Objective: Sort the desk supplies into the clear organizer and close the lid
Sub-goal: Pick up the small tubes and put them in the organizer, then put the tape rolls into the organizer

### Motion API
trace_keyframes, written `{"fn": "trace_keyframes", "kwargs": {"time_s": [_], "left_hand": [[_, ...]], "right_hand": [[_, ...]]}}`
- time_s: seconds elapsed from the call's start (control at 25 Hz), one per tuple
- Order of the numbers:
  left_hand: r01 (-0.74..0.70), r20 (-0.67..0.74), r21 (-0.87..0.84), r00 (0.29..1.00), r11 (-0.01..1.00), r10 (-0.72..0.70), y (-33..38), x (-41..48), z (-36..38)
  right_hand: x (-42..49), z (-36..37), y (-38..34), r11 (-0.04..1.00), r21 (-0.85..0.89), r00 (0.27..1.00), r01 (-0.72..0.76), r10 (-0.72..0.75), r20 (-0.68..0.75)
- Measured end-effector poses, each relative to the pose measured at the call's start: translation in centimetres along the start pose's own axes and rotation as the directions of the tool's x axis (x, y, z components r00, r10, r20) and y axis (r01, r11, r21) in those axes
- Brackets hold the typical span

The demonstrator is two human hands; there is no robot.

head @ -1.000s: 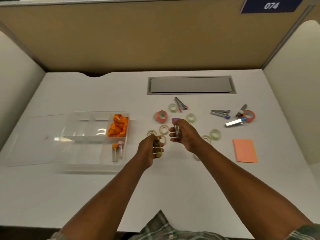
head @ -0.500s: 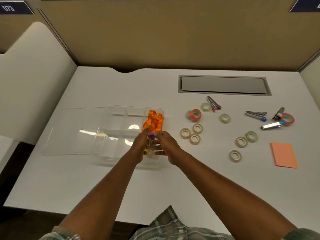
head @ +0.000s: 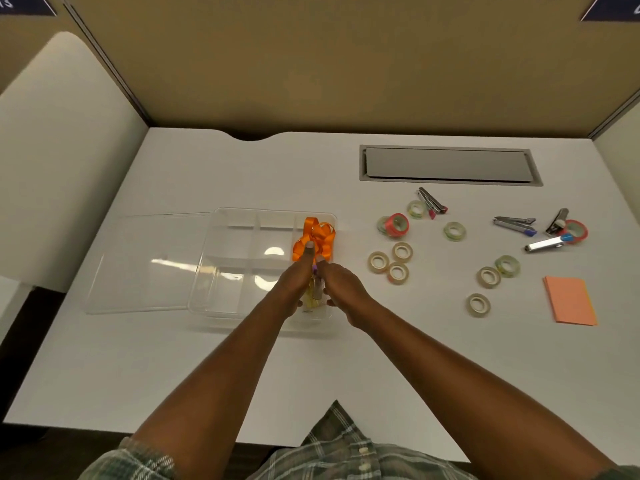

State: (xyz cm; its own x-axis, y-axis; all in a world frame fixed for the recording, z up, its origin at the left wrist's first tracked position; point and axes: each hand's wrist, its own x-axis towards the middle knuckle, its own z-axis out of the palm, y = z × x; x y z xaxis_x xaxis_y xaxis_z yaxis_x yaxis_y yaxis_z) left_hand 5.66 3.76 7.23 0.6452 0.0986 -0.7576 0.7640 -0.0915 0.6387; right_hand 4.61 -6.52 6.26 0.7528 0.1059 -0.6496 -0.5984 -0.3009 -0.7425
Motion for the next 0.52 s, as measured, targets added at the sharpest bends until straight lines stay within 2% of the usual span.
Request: {"fn": "trace_keyframes", "kwargs": {"time_s": [0.16, 0.36, 0.52], "left_hand": [[-0.06, -0.137, 0.045, 0.988, 0.997, 0.066, -0.2, 1.1, 0.5], [-0.17, -0.18, -0.015, 0.97, 0.985, 0.164, 1.0, 0.6, 3.1], [-0.183, -0.189, 0.083, 0.962, 0.98, 0.196, 1.5, 0.6, 7.0]], "right_hand": [[-0.2, -1.2, 0.1, 0.996, -0.048, 0.995, 0.078, -0.08, -0.059], [-0.3, -4.0, 0.8, 0.997, -0.018, 0.995, 0.07, -0.071, -0.073], [-0.5, -7.6, 2.0, 0.994, -0.047, 0.991, 0.094, -0.098, -0.087]]}}
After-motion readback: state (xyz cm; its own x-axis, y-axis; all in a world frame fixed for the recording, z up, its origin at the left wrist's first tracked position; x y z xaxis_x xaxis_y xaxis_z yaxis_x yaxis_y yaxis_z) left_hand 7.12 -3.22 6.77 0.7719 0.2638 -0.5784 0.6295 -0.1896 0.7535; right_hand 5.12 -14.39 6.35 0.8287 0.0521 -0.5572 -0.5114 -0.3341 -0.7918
